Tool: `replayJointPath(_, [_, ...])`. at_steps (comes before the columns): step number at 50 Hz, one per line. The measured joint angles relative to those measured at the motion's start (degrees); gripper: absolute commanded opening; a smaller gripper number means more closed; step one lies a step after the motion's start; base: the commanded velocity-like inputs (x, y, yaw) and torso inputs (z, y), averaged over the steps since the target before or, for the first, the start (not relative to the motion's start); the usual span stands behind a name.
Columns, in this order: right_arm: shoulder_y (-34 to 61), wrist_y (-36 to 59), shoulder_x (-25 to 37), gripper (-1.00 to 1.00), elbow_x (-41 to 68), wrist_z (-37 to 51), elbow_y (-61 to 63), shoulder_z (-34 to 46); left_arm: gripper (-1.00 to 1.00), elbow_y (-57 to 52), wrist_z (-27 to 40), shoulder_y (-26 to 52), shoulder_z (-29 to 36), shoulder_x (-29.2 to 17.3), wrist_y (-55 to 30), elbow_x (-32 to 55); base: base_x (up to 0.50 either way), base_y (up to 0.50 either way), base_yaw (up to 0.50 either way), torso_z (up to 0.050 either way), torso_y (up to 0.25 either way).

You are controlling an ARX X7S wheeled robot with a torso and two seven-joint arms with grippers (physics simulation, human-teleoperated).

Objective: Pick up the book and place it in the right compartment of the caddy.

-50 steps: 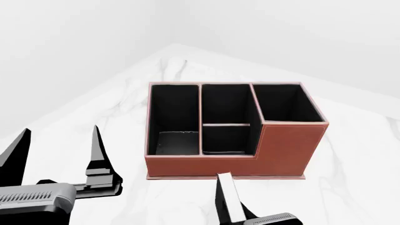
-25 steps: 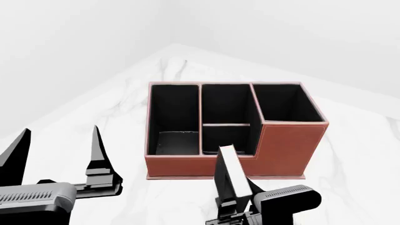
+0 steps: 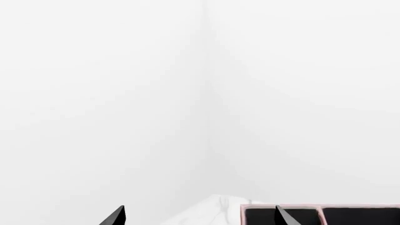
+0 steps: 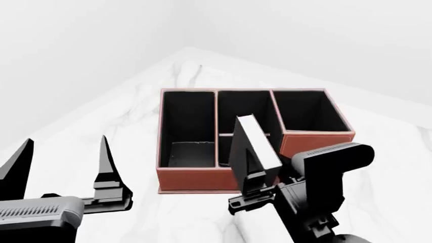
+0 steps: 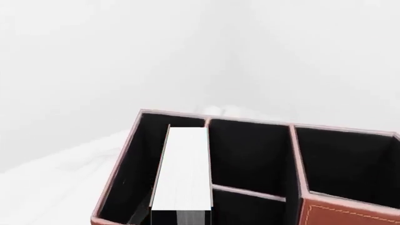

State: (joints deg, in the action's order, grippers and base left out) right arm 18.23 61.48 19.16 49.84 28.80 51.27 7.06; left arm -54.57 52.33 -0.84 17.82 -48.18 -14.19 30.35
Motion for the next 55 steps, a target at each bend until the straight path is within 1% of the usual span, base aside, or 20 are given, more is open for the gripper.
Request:
replayJointPath(14, [15.65,11.74,-0.14,-1.0,17.2,8.53,-2.29,-8.8,1.0,0.18,0.12,0.23,0.4,0.1,-0.13,-0.23,0.0,0.0,0.0,0.0,0.001])
replayJointPath(21, [23.44,15.26,0.26,-1.0,25.34,14.08,-5.44,-11.59,1.0,0.19,0.21,0.24,0.53,0.07,-0.14,-0.33,0.0,0.0,0.0,0.0,0.001])
replayJointPath(28, [30.07,17.16,0.81,-1.0,30.17,17.69,-8.87,-12.46,1.0,0.16,0.3,0.24,0.67,0.04,-0.15,-0.43,0.0,0.0,0.0,0.0,0.001])
replayJointPath(40, [39.18,18.26,1.6,-1.0,33.41,20.67,-14.65,-11.69,1.0,0.25,0.34,0.34,0.88,0.03,-0.13,-0.4,0.0,0.0,0.0,0.0,0.002])
replayJointPath(55, [47.03,17.16,2.81,-1.0,28.99,18.05,-22.64,-7.79,1.0,0.79,0.16,0.76,1.38,0.25,-0.18,-0.28,0.0,0.0,0.0,0.001,0.001])
